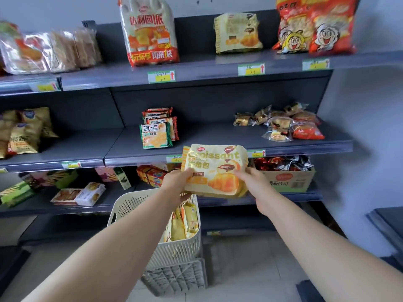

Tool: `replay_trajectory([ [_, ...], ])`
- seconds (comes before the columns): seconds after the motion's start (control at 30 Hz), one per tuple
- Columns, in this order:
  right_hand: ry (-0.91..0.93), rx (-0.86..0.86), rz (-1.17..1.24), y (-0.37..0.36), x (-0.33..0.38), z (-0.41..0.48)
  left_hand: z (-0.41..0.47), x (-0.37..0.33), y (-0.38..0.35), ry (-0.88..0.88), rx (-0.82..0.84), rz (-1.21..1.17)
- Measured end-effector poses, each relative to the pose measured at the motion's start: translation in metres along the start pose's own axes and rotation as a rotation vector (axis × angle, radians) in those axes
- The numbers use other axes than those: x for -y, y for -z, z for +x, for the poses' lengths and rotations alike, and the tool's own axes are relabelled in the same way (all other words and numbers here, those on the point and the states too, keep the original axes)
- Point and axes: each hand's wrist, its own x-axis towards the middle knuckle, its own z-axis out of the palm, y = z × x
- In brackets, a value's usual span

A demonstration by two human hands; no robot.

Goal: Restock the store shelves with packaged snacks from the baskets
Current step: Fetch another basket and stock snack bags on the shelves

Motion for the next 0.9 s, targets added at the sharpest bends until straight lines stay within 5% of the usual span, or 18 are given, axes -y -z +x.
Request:
replay_trajectory([
  [0.17,0.200,-0.069,-0.147,0.009,0.029,-0.003,-0.014,-0.036,-0.009,-0.221,-0.006,0.021],
  [0.57,0.538,-0.321,-0.072,0.007,0.165,0.055,-0.015,-0.195,-0.046,-0.625,0.052,0.056],
  [0.9,0.625,-0.600,-0.353,0.026,0.264,0.123,0.027,-0.290,-0.089,-0.883,0.055,0.242],
])
